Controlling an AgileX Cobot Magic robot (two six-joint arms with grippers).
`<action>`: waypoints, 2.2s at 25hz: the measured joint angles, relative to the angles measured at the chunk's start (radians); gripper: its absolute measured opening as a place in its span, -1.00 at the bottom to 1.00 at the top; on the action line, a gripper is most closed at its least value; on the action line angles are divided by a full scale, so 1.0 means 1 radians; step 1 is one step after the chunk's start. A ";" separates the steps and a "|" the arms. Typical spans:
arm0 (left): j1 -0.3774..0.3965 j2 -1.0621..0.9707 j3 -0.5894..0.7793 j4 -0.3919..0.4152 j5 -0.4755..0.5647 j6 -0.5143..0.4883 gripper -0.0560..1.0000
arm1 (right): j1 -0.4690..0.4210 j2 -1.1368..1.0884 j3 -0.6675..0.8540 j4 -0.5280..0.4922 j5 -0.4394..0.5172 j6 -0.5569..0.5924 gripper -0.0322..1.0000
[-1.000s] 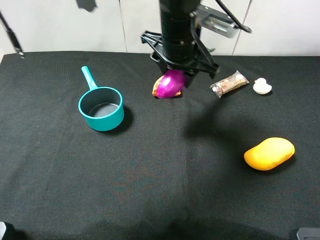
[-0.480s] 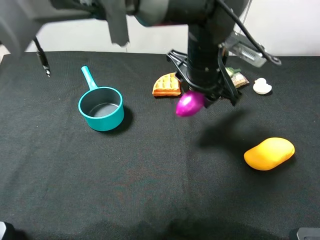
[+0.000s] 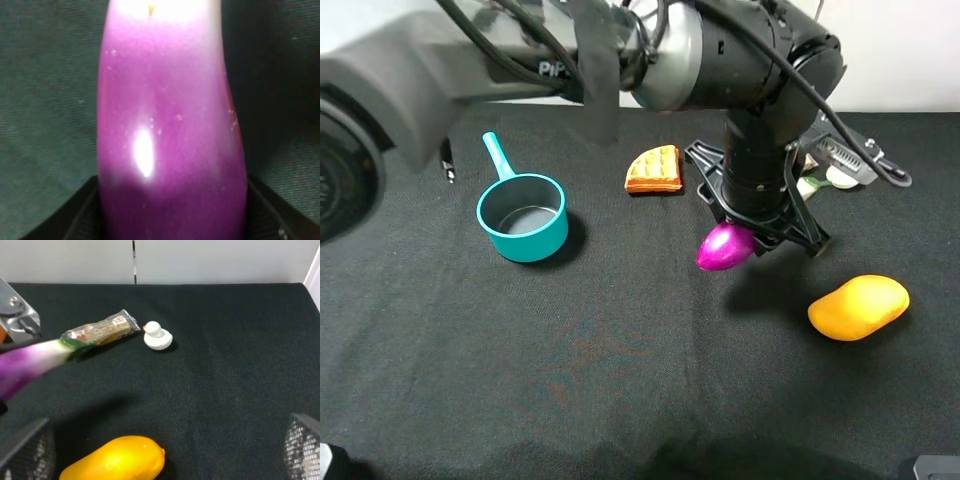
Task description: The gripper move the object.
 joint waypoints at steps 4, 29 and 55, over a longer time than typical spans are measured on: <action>-0.006 0.023 0.000 -0.034 -0.022 0.034 0.25 | 0.000 0.000 0.000 0.000 0.000 0.000 0.41; -0.018 0.110 -0.001 -0.161 -0.104 0.174 0.25 | 0.000 0.000 0.000 0.001 0.000 0.000 0.41; -0.018 0.110 -0.001 -0.161 -0.110 0.177 0.64 | 0.000 0.000 0.000 0.001 0.000 0.000 0.41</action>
